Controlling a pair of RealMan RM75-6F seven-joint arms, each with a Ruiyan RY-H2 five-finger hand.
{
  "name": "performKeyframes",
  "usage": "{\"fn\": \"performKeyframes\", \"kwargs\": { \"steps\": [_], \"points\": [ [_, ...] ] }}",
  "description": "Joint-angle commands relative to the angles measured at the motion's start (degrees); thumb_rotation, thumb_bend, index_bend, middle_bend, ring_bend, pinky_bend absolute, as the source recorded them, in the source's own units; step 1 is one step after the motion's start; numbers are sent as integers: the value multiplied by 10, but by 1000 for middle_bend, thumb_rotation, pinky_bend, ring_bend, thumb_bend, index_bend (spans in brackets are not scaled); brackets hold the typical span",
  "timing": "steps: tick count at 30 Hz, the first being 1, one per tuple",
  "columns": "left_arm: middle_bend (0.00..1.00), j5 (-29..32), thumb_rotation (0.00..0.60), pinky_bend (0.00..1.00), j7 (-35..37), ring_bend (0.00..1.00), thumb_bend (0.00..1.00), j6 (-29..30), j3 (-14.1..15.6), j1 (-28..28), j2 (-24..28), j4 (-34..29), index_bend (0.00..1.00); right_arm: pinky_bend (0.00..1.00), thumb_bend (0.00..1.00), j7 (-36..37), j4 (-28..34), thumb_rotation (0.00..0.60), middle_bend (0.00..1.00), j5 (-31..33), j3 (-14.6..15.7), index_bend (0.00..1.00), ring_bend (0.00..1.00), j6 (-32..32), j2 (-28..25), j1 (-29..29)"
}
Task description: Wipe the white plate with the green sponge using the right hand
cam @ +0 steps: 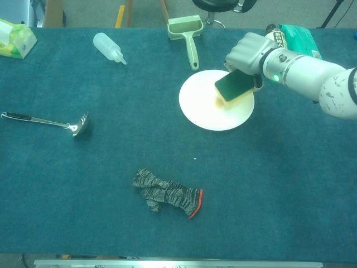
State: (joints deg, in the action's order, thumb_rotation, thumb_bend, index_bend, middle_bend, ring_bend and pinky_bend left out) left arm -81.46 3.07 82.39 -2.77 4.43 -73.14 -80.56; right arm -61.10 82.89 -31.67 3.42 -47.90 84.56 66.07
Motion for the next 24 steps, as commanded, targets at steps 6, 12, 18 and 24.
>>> {"fn": "performKeyframes", "kwargs": {
  "steps": [6,12,18,24],
  "points": [
    [304,2,600,358,8,221,182,3,-1,-4,1,3,380,371,125,10,-40,600,543,-1,9,344,500,25,29,7],
    [304,5,600,358,19,221,183,3,-1,-7,0,11,381,371,125,3,-46,600,543,11,17,344,500,24,33,15],
    [304,3,600,358,20,221,182,3,-2,-7,-1,12,381,371,126,-27,-24,600,543,44,31,344,500,1,21,25],
    [304,2,600,358,20,221,182,2,-2,-6,-3,14,381,371,127,-62,13,600,543,81,45,344,500,-32,0,35]
  ]
}}
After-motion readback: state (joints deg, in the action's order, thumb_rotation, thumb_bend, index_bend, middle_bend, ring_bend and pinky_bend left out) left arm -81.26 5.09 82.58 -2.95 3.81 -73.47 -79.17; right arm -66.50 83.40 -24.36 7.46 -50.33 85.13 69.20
